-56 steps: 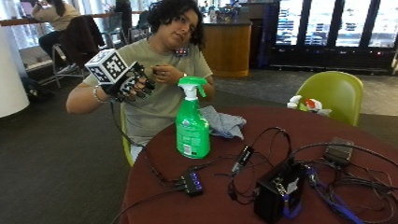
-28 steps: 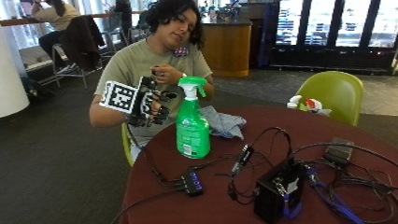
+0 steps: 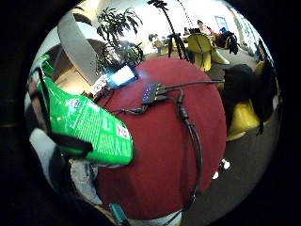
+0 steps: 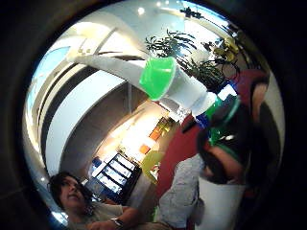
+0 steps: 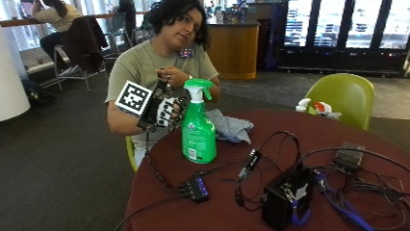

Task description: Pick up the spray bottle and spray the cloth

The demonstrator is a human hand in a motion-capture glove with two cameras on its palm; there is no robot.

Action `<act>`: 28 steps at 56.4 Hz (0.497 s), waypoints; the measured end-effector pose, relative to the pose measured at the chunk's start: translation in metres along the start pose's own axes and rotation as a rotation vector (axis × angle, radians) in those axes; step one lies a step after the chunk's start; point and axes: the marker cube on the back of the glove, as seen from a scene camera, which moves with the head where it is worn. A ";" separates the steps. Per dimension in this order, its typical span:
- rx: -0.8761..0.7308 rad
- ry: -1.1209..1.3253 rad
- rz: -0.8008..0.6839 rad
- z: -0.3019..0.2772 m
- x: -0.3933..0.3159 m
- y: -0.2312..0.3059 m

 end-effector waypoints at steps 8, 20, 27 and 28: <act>-0.085 -0.025 -0.013 -0.002 -0.001 0.006; -0.353 0.029 -0.034 -0.029 -0.017 0.027; -0.589 0.006 -0.088 -0.052 -0.032 0.054; -0.615 0.008 -0.095 -0.056 -0.034 0.056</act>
